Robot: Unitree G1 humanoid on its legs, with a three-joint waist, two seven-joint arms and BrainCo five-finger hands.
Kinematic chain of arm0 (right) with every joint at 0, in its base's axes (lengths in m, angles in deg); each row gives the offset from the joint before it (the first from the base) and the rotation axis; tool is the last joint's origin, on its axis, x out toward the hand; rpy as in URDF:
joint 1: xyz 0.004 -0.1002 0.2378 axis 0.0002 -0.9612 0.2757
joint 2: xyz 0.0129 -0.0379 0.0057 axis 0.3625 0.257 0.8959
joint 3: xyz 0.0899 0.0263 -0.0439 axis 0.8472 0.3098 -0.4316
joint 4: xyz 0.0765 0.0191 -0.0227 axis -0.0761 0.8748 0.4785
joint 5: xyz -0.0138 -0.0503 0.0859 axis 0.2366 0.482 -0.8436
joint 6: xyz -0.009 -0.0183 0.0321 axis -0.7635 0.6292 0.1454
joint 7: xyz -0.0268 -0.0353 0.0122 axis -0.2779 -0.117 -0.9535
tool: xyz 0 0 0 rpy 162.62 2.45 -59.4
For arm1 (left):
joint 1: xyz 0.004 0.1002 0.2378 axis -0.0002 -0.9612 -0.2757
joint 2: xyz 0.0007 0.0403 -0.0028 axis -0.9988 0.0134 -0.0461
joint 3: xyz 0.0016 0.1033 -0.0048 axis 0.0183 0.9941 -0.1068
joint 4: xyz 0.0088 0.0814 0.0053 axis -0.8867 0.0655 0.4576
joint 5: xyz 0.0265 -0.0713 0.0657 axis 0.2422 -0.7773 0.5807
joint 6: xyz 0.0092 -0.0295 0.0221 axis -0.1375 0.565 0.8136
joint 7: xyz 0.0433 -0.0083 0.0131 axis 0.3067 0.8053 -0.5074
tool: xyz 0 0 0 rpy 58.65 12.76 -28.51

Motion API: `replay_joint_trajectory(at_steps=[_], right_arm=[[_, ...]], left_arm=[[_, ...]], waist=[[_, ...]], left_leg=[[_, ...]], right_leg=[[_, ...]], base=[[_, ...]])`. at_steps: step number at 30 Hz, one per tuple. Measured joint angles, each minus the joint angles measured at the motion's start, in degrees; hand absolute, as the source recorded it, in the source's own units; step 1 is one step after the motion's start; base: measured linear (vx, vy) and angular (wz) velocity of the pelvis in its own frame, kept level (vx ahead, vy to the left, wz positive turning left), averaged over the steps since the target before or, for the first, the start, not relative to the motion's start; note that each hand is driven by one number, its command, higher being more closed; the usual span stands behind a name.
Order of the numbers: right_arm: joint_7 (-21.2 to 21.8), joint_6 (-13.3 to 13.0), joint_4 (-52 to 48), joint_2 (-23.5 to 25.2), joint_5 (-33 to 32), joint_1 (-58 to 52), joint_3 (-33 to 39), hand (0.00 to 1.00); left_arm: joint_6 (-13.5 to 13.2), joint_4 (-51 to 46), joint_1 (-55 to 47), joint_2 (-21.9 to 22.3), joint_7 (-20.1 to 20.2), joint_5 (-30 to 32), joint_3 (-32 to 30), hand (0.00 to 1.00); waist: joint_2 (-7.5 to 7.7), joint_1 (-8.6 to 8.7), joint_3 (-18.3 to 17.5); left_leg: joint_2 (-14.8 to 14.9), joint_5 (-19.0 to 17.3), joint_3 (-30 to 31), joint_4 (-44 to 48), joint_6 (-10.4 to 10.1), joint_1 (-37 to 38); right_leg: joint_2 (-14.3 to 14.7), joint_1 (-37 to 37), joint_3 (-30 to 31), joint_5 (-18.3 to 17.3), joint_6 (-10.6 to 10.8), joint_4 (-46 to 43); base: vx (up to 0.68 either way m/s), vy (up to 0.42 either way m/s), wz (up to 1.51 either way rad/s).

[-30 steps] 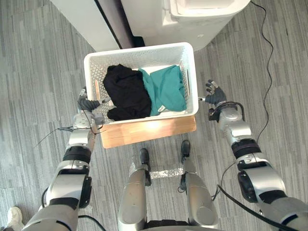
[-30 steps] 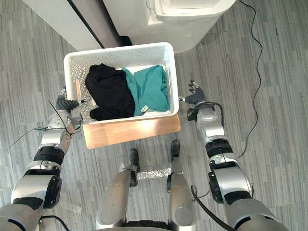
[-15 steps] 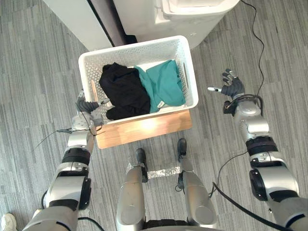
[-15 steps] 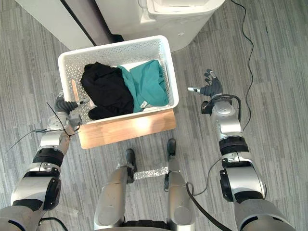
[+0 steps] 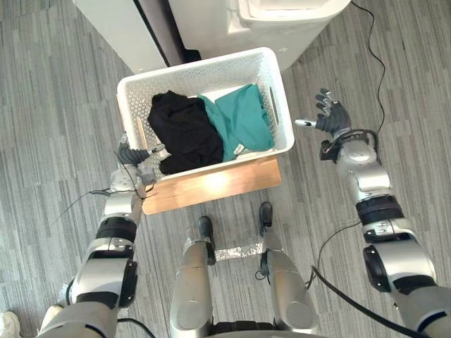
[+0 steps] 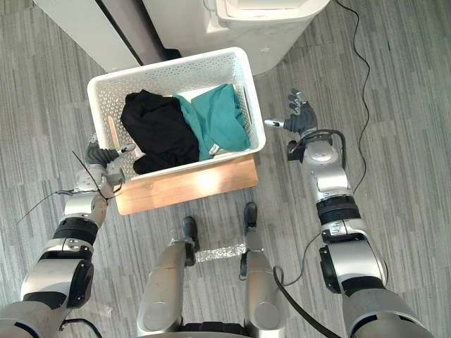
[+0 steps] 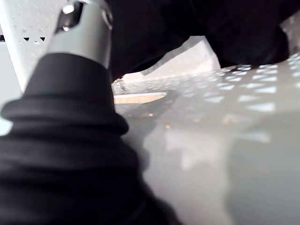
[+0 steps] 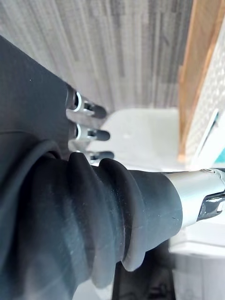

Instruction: Pick up the laundry basket with both hands and put the clothes into the washing machine.

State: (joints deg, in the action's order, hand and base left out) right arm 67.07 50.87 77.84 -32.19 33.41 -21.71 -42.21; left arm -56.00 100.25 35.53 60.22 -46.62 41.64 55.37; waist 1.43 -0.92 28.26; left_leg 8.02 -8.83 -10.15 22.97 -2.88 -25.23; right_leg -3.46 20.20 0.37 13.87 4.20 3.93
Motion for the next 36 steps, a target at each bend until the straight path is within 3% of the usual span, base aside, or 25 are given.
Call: replay_joint_trajectory(at_steps=[18,36], right_arm=[[-0.3,0.0,9.8,7.5,1.5,1.8,-2.1,0.0],[-3.8,0.2,13.7,5.8,6.1,12.7,-1.9,0.0]], left_arm=[[-1.0,0.3,2.9,1.9,-1.5,-1.0,0.7,0.0],[-2.1,-1.9,4.7,3.3,-3.8,-1.7,2.4,0.0]], waist=[[0.16,-0.2,-1.4],[0.01,-0.62,-2.8]], left_leg=[[-0.6,2.0,2.2,-0.9,0.1,-3.5],[-0.8,4.7,4.8,-0.2,-0.8,-8.4]], right_leg=[[-0.6,2.7,-0.2,1.7,1.2,0.2],[0.1,6.1,-1.4,1.8,1.0,0.0]], base=[[-0.02,-0.016,0.06],[-0.01,-0.055,0.06]])
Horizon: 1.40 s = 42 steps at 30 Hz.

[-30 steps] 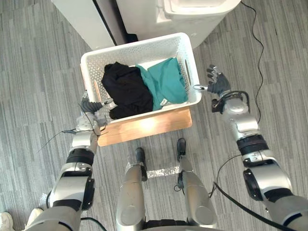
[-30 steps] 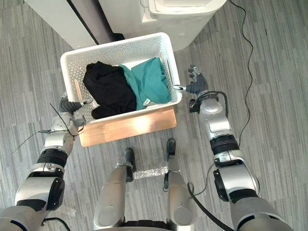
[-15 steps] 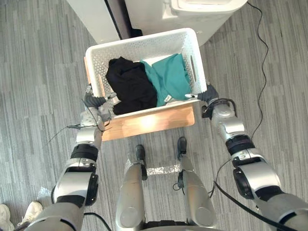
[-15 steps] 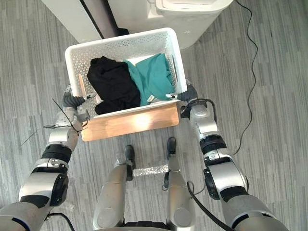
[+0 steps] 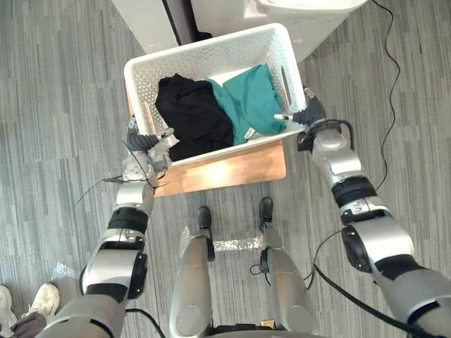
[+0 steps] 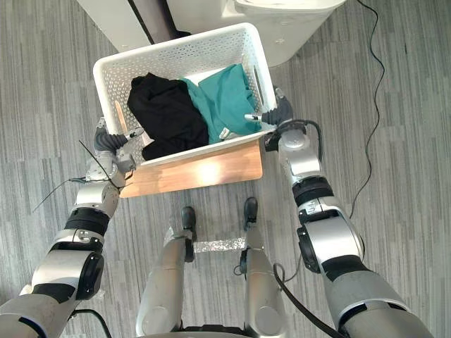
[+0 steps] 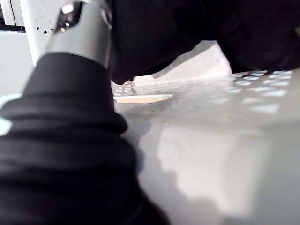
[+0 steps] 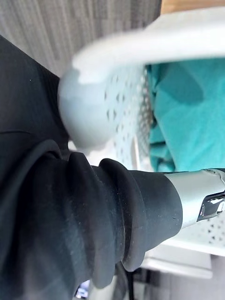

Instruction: Pick up the laundry basket with both hands and put the clothes into the washing machine.

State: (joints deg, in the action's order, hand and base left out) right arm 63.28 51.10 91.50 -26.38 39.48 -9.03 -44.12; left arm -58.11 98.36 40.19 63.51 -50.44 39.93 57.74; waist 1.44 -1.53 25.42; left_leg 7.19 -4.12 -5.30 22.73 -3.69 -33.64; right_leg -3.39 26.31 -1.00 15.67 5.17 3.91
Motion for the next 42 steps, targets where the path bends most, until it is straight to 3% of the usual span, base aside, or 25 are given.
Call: replay_joint_trajectory(at_steps=[14,30,35,42], right_arm=[[0.0,1.2,1.1,-1.9,0.5,7.3,-0.1,0.0],[-1.4,1.3,3.2,-2.1,0.0,7.9,0.4,0.0],[-1.5,1.2,5.8,-3.2,-0.6,8.2,1.7,0.0],[-1.5,1.0,7.6,-4.0,-1.1,8.6,2.7,0.0]], left_arm=[[0.0,-0.5,0.9,1.2,0.1,-0.5,0.5,0.0],[-1.0,-2.5,1.9,2.2,-0.8,-1.8,0.9,0.0],[-1.3,-3.7,2.4,2.9,-1.5,-2.8,1.9,0.0],[-1.8,-3.7,3.4,3.8,-1.6,-4.0,2.5,0.0]], waist=[[-0.01,-0.91,0.0],[-0.02,-1.22,0.0],[-0.08,-2.35,0.0],[-0.25,-2.56,0.1]], left_leg=[[0.1,-1.0,-0.4,2.7,0.8,-1.5],[0.1,-1.3,0.3,3.6,0.9,-4.0],[-0.1,-1.2,0.6,3.5,0.9,-4.7],[-0.4,-1.2,1.2,3.0,0.9,-4.9]], right_leg=[[-0.2,0.2,-0.3,0.0,0.0,-0.1],[-0.2,1.9,-0.9,-0.5,-1.0,-0.6],[-0.3,2.5,-1.7,-0.5,-1.1,-0.6],[-0.5,2.6,-2.3,-0.5,-1.2,-0.8]], base=[[0.0,-0.038,0.0],[0.0,-0.043,0.02],[0.01,-0.046,0.03],[0.02,-0.04,0.05]])
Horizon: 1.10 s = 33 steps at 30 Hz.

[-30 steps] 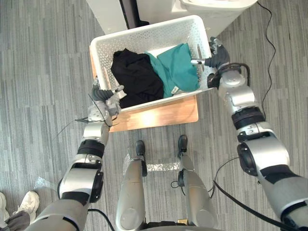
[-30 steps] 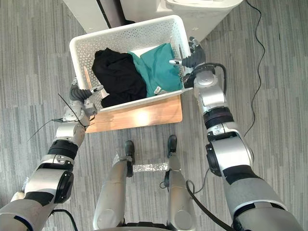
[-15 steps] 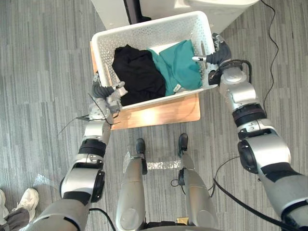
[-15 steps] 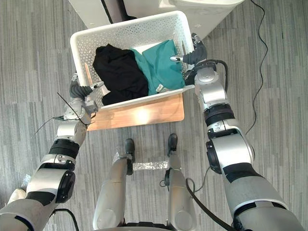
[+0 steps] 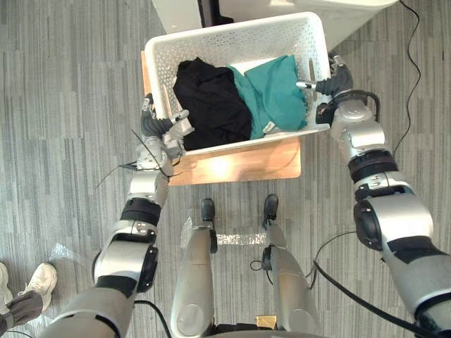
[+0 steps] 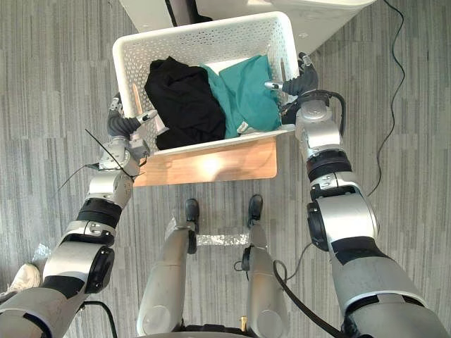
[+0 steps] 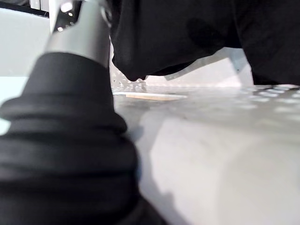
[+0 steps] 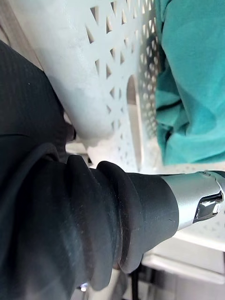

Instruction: Pick up the laundry basket with both hands and put the clothes into the washing machine.

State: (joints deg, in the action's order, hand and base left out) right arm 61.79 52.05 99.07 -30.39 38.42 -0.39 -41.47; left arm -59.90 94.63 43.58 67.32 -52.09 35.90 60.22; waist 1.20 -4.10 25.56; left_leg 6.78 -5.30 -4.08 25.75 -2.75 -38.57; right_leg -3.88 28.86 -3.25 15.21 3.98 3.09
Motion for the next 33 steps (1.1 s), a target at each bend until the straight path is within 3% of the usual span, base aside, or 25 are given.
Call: replay_joint_trajectory(at_steps=[5,6,7,16,20,30,33], right_arm=[[0.0,-0.6,1.9,-1.3,-1.5,0.6,0.2,0.0],[0.0,-0.7,1.9,-1.4,-1.7,0.6,0.4,1.0],[0.0,-1.0,1.9,-1.6,-1.8,0.7,0.9,1.0],[-0.5,-1.4,1.9,-2.8,-2.2,0.2,1.2,1.0],[-1.1,-1.7,1.2,-3.0,-3.1,-0.9,1.0,1.0],[-1.1,-0.9,-4.3,-3.4,-3.8,-7.3,-0.8,1.0],[-1.0,-0.1,-10.0,-3.5,-4.1,-10.6,-2.6,1.0]], left_arm=[[-0.4,-0.1,1.5,0.8,-1.1,-0.2,0.2,0.0],[-0.4,-0.2,1.6,1.0,-1.1,-0.2,0.2,0.0],[-0.4,-0.4,1.6,1.0,-1.2,-0.4,0.2,1.0],[-0.3,-1.7,1.6,1.3,-2.3,-1.0,0.2,1.0],[-0.3,-2.5,1.6,1.6,-3.7,-1.3,0.0,1.0],[1.6,-5.1,-0.8,1.4,-3.5,-1.7,1.6,1.0],[1.7,-7.4,-4.1,-0.5,-3.3,-2.0,1.8,1.0]], waist=[[-0.44,-0.04,0.2],[-0.59,-0.04,0.3],[-0.86,-0.07,0.5],[-2.6,-0.54,0.8],[-2.64,-1.27,0.8],[-2.74,-1.18,0.7],[-2.78,0.05,0.7]], left_leg=[[-0.8,1.5,1.2,-2.1,-0.2,0.0],[-0.8,1.7,1.4,-2.3,-0.3,0.0],[-0.8,1.8,1.5,-2.8,-0.4,0.0],[-0.7,2.0,1.4,-3.7,-0.6,0.3],[-0.6,2.0,0.9,-3.8,-0.7,0.6],[0.3,2.0,0.1,-3.6,-0.7,2.7],[0.7,1.7,0.0,-2.9,-0.7,3.8]], right_leg=[[-0.4,0.4,-1.3,-0.6,-0.8,0.0],[-0.4,0.4,-1.3,-0.5,-0.7,-0.1],[-0.3,0.4,-1.5,-0.5,-0.7,-0.1],[-0.3,0.8,-1.4,-0.6,-0.9,-0.1],[-0.2,0.9,-1.2,-0.6,-0.9,-0.1],[0.0,-0.5,-0.9,-0.9,-1.2,-1.3],[0.0,-0.6,-1.0,-2.5,-1.7,-3.9]], base=[[0.02,-0.049,0.16],[0.02,-0.049,0.11],[0.01,-0.048,0.06],[0.01,-0.041,-0.01],[0.01,-0.033,-0.06],[-0.01,-0.032,-0.03],[-0.02,-0.041,-0.04]])
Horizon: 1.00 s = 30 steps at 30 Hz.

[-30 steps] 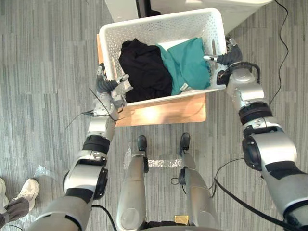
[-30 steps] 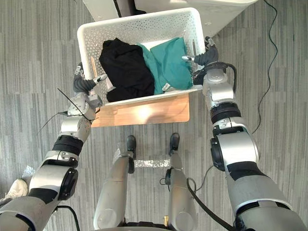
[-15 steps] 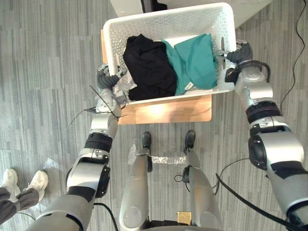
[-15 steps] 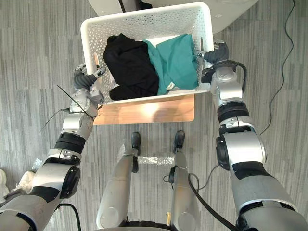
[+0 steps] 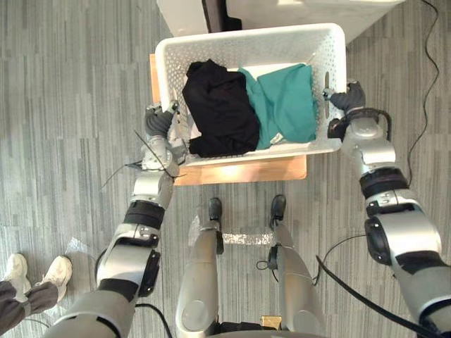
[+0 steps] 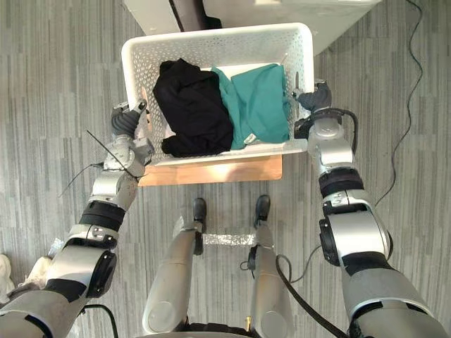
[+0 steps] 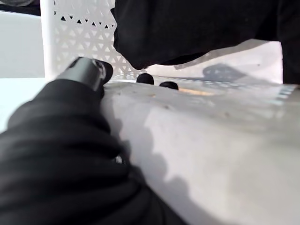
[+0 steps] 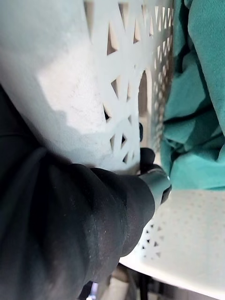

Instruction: Pick up the laundry basket with both hands and put the clothes into the washing machine.

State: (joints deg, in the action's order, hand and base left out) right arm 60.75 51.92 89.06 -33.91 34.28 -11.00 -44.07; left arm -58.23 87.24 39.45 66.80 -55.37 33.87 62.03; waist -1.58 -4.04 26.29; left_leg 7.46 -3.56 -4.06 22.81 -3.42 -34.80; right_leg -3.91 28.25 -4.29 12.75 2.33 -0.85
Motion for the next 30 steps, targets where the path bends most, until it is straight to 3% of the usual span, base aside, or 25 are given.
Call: replay_joint_trajectory(at_steps=[7,16,21,24,27,28,29,30], right_arm=[[1.8,0.5,-14.1,-1.1,-3.6,-10.0,-0.1,1.0],[7.9,0.4,-28.4,-2.4,-6.1,-27.8,1.1,1.0],[12.1,0.4,-32.0,-2.3,-6.2,-39.7,4.0,1.0],[14.2,0.4,-34.5,-2.1,-6.2,-46.3,6.9,1.0],[15.2,0.4,-38.1,-1.9,-6.2,-53.2,8.2,1.0],[15.2,0.4,-40.7,-1.6,-6.1,-56.2,9.4,1.0],[15.4,0.4,-43.0,-1.6,-6.1,-58.6,10.5,1.0],[16.4,0.4,-44.5,-1.5,-6.1,-60.2,11.8,1.0]], left_arm=[[0.0,-7.5,-8.3,-3.1,3.8,-1.3,-0.1,1.0],[0.1,-13.4,-23.5,-4.5,11.8,-2.4,0.4,1.0],[0.3,-13.8,-31.0,-3.0,16.7,-2.4,2.4,1.0],[0.9,-13.8,-34.7,-0.2,19.4,-2.4,2.5,1.0],[1.5,-14.0,-38.6,2.3,20.6,-2.4,2.5,1.0],[1.9,-15.0,-40.7,3.7,21.2,-2.4,2.5,1.0],[1.9,-16.9,-43.3,4.8,21.3,-2.4,2.4,1.0],[1.9,-18.6,-45.3,5.3,21.5,-2.4,2.4,1.0]], waist=[[-0.06,0.37,0.0],[-0.56,3.32,-1.2],[-0.76,4.19,-5.3],[-0.95,5.66,-7.2],[-0.91,5.73,-7.5],[-0.74,5.43,-7.9],[-0.87,5.04,-9.2],[-1.44,4.87,-10.6]], left_leg=[[0.9,-0.4,-0.8,-0.2,-0.3,5.4],[0.3,-1.0,-1.3,-3.0,-0.7,15.3],[0.4,-1.1,-3.7,-7.1,-0.7,20.8],[1.6,-2.4,-4.6,-6.9,-1.5,24.0],[5.4,-5.5,-6.0,0.4,-2.8,27.9],[6.6,-4.7,-5.1,9.0,-1.5,25.9],[6.7,-2.7,-2.8,15.8,1.5,23.6],[6.6,-1.1,0.0,19.8,2.9,22.4]], right_leg=[[0.3,-3.9,0.2,-1.9,-0.4,-2.1],[0.6,-12.2,0.3,-4.0,0.0,-2.7],[0.9,-15.4,2.2,-4.4,-0.2,-0.6],[2.0,-17.7,3.0,-5.9,-0.2,-1.6],[4.7,-20.7,5.1,-11.5,-2.0,-6.9],[5.5,-21.3,6.1,-12.9,-2.4,-8.7],[6.3,-21.5,8.1,-13.6,-2.8,-9.7],[7.2,-22.3,10.2,-13.7,-3.0,-9.6]], base=[[-0.01,-0.063,-0.04],[0.02,-0.017,0.01],[0.08,-0.001,-0.2],[0.1,-0.012,-0.21],[0.08,-0.041,-0.49],[0.02,-0.082,-0.7],[0.11,-0.1,-1.03],[0.11,-0.077,-0.99]])
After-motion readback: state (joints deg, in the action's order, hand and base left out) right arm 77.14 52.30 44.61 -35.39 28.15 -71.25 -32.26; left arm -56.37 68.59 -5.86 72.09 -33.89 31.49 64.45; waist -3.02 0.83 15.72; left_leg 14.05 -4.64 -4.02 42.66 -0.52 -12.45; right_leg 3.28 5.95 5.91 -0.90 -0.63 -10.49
